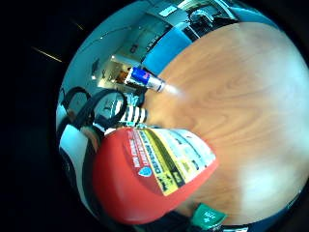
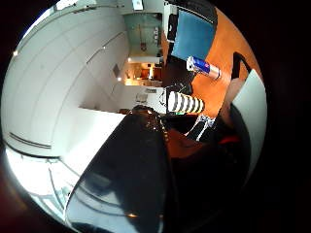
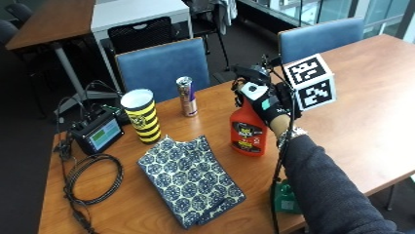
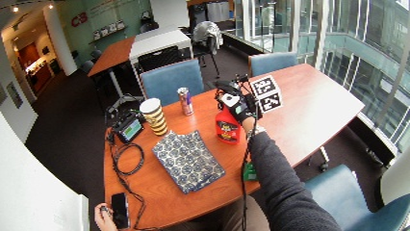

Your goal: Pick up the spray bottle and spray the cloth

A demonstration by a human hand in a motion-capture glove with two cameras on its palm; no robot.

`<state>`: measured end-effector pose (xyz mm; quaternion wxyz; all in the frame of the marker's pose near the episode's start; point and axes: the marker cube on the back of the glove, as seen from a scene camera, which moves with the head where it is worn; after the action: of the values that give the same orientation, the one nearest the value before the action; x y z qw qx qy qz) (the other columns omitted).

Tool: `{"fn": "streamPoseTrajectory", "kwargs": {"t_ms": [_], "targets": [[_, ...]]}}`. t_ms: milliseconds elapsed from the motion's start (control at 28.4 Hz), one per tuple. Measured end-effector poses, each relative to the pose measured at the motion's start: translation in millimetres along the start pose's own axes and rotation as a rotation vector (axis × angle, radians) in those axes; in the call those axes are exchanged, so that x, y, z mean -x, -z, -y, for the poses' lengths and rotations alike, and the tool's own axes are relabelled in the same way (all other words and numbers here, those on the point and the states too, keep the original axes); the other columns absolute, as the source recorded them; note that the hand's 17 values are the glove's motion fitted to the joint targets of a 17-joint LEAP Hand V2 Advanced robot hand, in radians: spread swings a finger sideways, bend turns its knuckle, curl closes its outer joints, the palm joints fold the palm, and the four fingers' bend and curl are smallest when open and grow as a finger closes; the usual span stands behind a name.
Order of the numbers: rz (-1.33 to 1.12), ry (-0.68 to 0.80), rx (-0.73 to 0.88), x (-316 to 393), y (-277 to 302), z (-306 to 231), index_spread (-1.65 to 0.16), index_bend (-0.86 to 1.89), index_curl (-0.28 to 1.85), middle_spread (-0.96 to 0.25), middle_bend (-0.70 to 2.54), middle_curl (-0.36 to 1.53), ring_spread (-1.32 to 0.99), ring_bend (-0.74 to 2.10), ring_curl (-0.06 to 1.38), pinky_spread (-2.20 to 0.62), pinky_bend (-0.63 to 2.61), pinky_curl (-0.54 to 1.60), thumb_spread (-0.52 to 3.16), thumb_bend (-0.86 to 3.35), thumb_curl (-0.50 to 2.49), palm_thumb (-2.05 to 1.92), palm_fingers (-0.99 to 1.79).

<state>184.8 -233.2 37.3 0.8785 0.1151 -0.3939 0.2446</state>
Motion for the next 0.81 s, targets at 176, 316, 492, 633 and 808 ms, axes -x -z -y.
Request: {"fn": "streamPoseTrajectory", "kwargs": {"t_ms": [176,316,492,633,808], "targets": [[0.01,-0.033,-0.009,-13.7,3.7,0.4,-0.29,0.36,0.57,-0.23,0.62,0.55,-0.24,0.58,0.48,-0.25,0.36,0.38,0.3,-0.03,0.73,0.94,1.35],[-0.04,-0.045,0.065,-1.3,-1.5,1.9,-0.29,0.35,0.57,-0.23,0.63,0.55,-0.24,0.57,0.48,-0.23,0.36,0.38,0.3,-0.03,0.74,0.95,1.34],[-0.12,-0.035,0.209,25.3,-1.9,0.1,-0.29,0.35,0.57,-0.22,0.63,0.55,-0.24,0.57,0.48,-0.23,0.35,0.38,0.3,-0.03,0.75,0.95,1.34],[-0.205,0.012,0.337,56.7,2.3,1.3,-0.29,0.35,0.57,-0.22,0.63,0.55,-0.23,0.57,0.48,-0.23,0.35,0.38,0.3,-0.03,0.75,0.95,1.34],[-0.365,0.02,0.443,87.9,3.8,0.4,-0.28,0.35,0.58,-0.22,0.63,0.54,-0.23,0.57,0.48,-0.23,0.35,0.38,0.3,-0.03,0.76,0.95,1.34]]}}
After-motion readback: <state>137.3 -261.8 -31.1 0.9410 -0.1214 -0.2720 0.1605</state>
